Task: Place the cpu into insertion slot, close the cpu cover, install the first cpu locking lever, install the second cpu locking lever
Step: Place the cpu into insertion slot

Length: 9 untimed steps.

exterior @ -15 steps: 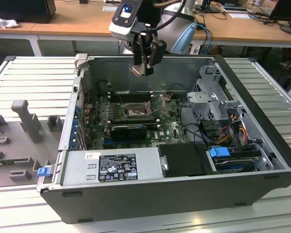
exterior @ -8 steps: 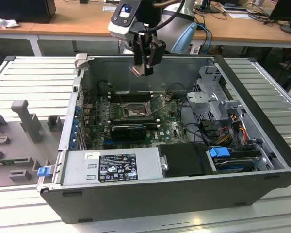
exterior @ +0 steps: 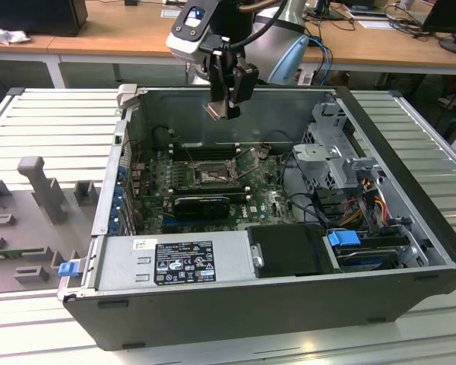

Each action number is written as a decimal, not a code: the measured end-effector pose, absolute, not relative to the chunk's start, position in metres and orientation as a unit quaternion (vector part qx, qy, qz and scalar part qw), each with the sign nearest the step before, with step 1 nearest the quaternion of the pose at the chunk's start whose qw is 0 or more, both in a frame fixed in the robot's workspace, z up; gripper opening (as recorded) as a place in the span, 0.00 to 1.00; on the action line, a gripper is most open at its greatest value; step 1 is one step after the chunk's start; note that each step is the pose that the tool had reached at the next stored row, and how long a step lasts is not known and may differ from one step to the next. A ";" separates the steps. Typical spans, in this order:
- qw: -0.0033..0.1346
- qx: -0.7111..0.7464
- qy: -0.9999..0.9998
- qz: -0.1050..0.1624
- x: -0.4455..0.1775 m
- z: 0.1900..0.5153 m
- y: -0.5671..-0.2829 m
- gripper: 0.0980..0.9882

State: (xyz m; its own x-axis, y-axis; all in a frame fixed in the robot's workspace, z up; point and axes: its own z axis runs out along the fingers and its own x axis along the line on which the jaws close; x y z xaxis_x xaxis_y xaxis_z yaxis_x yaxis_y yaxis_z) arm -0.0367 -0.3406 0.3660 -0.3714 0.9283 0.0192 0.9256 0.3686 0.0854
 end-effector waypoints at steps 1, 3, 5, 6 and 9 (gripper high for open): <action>0.016 0.564 0.825 0.041 -0.037 0.366 -0.341 0.48; 0.017 0.571 0.820 0.041 -0.037 0.366 -0.341 0.48; 0.017 0.577 0.815 0.040 -0.037 0.366 -0.341 0.48; 0.017 0.581 0.813 0.040 -0.037 0.366 -0.341 0.48; 0.017 0.587 0.808 0.040 -0.037 0.366 -0.341 0.48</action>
State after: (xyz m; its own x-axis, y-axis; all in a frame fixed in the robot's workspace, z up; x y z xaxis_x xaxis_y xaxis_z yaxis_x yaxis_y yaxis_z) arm -0.0367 -0.3406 0.3659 -0.3095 0.9507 0.0192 0.9479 0.3069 0.0854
